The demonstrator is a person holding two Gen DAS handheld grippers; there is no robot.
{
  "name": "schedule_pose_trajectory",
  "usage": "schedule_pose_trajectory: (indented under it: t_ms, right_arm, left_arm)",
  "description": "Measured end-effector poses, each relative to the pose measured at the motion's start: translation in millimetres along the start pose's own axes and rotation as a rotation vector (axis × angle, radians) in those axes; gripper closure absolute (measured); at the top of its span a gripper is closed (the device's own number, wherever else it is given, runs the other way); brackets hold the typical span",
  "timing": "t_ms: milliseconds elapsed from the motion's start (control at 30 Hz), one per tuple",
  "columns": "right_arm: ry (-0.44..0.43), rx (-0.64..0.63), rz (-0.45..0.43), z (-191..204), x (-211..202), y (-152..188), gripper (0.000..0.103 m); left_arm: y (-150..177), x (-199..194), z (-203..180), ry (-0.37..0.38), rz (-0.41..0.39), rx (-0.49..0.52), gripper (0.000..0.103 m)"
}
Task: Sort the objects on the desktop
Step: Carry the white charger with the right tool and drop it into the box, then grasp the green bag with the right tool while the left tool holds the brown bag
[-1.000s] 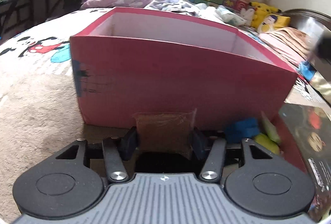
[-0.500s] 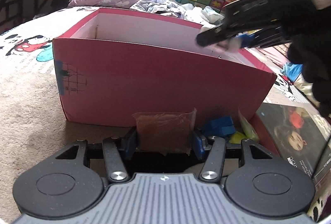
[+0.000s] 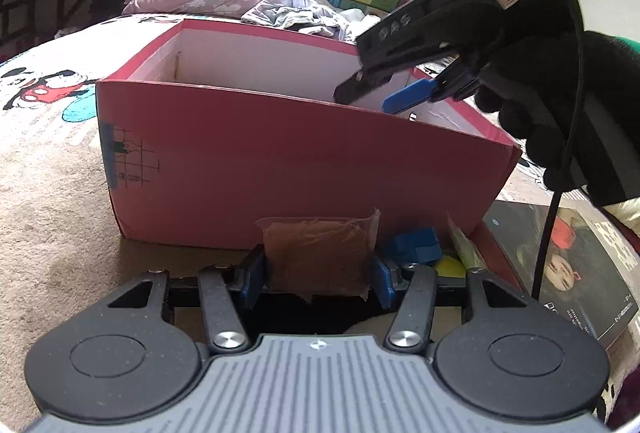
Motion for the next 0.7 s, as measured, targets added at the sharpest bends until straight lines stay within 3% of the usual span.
schedule_pose_trajectory:
  t_ms: [367,433,500,700]
  right_arm:
    - [0.010,0.000,-0.133,-4,-57,22,0.050]
    - [0.001,0.006,-0.194,3,-65,20,0.050]
    - [0.010,0.012,-0.235,2,-79,40,0.050]
    - [0.111,-0.156,-0.155,9,-59,98,0.052]
  left_arm:
    - [0,1,2,-0.019,0.000,0.002,0.050]
    - [0,1,2,-0.024,0.001,0.003,0.050]
    - [0,1,0,-0.028,0.000,0.007,0.050]
    - [3,2,-5,-0.042,0.005,0.027,0.050]
Point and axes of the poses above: each gripper's, at about its wrist camera, not at the fingertips, and x roughly the way its jaws point, z to its left, y to its underside, the point moved 2 cm from there along x, roughly the way its jaws point
